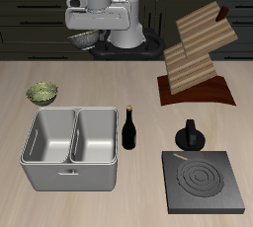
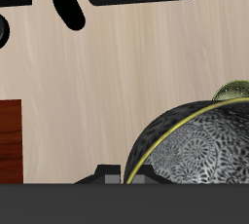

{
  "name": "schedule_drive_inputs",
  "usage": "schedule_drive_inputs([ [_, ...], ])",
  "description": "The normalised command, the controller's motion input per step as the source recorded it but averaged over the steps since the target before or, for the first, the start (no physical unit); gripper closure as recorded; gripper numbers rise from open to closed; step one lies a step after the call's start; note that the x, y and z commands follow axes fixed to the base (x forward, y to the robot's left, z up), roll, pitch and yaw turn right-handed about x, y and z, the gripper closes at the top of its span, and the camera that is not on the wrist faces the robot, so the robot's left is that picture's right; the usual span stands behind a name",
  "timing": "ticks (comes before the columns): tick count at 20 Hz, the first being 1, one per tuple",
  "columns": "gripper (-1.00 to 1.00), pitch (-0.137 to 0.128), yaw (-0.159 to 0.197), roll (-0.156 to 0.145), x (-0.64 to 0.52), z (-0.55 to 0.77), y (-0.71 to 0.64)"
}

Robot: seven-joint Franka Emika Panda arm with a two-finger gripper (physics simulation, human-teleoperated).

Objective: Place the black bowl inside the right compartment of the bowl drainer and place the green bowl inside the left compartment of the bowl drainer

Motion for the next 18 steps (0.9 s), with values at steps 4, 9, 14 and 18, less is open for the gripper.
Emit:
schedule_drive_inputs([
  [4,1.00,-0.028,0.012,0.009,0.13,0.24,0.01],
  [9,1.00,-0.015,0.014,0.003,0.22,0.19,0.02],
  [14,1.00,0.018,-0.014,-0.002,0.32,0.07,-0.04],
  [18,1.00,0.008,0.003,-0.039,0.37,0.05,-0.11],
])
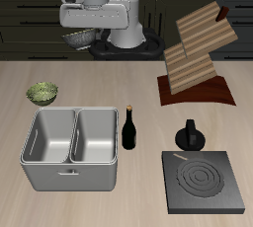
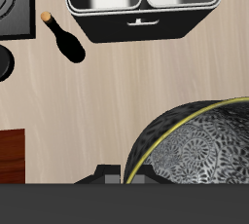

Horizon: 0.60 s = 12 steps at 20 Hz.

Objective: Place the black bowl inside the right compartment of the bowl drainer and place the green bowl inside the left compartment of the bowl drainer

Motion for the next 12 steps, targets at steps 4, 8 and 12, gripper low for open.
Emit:
schedule_drive_inputs([
  [4,1.00,0.024,0.008,-0.059,0.44,0.06,-0.17],
  [8,1.00,0.006,0.011,-0.047,0.36,0.10,-0.20],
  [12,1.00,0.011,-0.009,-0.012,0.39,0.13,-0.17],
])
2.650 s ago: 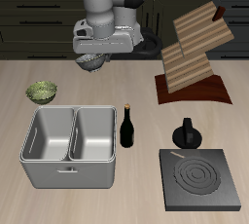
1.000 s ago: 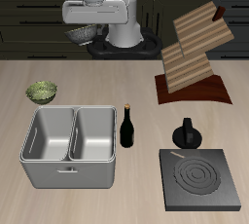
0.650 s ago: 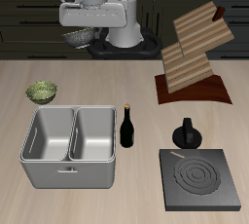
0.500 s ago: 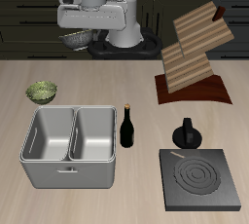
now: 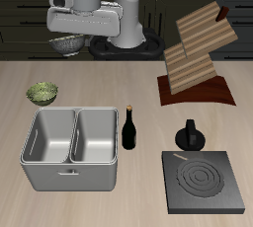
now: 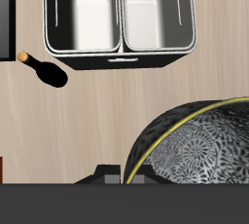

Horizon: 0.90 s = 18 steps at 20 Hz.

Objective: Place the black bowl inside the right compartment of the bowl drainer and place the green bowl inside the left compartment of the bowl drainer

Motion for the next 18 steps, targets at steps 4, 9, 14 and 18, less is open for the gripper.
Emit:
schedule_drive_inputs([
  [4,1.00,0.003,0.009,-0.048,0.33,0.05,-0.20],
  [9,1.00,0.014,0.006,-0.043,0.35,0.03,-0.24],
  [14,1.00,0.011,0.024,-0.043,0.32,-0.01,-0.19],
  [18,1.00,0.010,0.026,0.000,0.24,0.01,-0.02],
])
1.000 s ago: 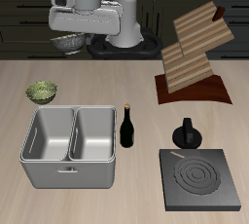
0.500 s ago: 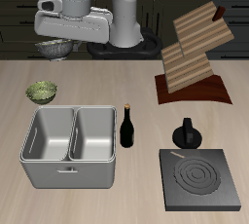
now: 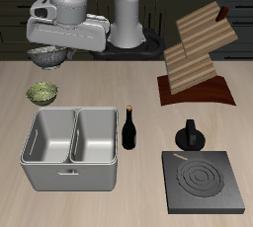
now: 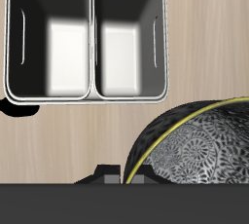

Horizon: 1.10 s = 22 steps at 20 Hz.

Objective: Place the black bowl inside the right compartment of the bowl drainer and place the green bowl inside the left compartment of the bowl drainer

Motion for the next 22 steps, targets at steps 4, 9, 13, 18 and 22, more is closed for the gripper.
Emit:
schedule_drive_inputs([
  [4,1.00,0.008,0.022,-0.018,0.38,0.04,-0.07],
  [9,1.00,0.010,0.009,0.001,0.25,-0.03,-0.01],
  [13,1.00,0.015,-0.015,-0.008,0.27,-0.04,-0.05],
  [18,1.00,0.006,0.008,0.008,0.26,-0.03,0.01],
  [22,1.00,-0.003,-0.020,-0.007,0.20,-0.01,0.05],
])
